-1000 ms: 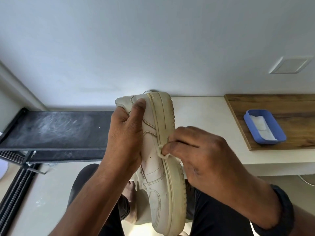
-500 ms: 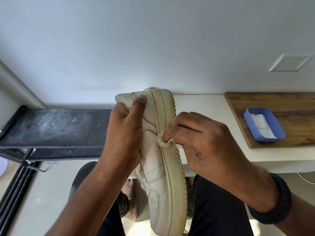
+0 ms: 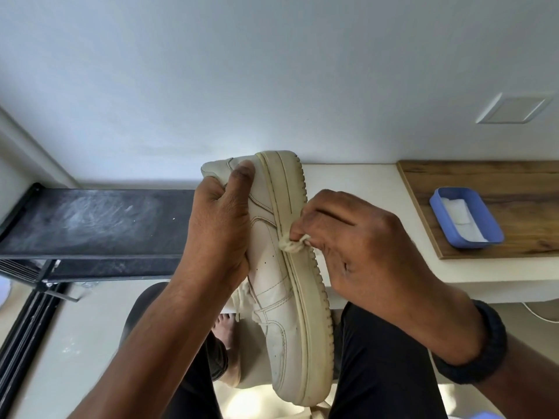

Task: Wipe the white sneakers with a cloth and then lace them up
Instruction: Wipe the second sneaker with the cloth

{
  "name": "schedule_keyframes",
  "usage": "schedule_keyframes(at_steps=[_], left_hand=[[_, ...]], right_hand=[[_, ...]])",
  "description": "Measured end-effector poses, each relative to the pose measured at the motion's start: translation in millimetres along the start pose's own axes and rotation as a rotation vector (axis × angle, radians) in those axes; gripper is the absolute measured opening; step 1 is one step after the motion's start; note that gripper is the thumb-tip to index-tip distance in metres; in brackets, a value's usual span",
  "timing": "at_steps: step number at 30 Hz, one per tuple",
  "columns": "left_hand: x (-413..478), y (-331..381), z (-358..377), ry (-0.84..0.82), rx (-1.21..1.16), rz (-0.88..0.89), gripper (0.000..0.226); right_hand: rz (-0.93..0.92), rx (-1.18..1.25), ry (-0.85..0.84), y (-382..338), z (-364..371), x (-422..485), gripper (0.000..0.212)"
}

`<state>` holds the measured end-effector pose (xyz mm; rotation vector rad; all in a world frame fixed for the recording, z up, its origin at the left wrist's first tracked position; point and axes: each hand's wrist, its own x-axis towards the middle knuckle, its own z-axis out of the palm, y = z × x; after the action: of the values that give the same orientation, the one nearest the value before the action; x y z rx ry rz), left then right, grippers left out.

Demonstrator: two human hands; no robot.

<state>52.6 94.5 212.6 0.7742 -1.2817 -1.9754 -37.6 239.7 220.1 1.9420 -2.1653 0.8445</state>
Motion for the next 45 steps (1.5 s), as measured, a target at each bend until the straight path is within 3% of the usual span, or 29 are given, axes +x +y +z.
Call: schedule_keyframes(at_steps=[16, 26, 36, 41, 45], left_hand=[[12.5, -2.1, -7.2, 0.080, -0.032, -0.024, 0.033], [9.7, -4.1, -2.6, 0.030, 0.002, -0.018, 0.033], [20.2, -3.2, -9.1, 0.119, -0.039, -0.026, 0.029], [21.4, -3.7, -7.1, 0.137, -0.080, -0.074, 0.029], [30.4, -5.1, -10.2, 0.190, -0.165, -0.232, 0.021]], right_hand=[[-0.037, 0.097, -0.182, -7.1, -1.4, -16.2, 0.033], [0.050, 0.053, -0.084, -1.7, 7.1, 6.4, 0.031], [-0.057, -0.019, -0.224, -19.0, -3.1, -21.9, 0.030], [-0.035, -0.043, -0.229, -16.9, -5.0, -24.3, 0.033], [0.040, -0.033, -0.158, -6.0, -5.8, -9.1, 0.033]])
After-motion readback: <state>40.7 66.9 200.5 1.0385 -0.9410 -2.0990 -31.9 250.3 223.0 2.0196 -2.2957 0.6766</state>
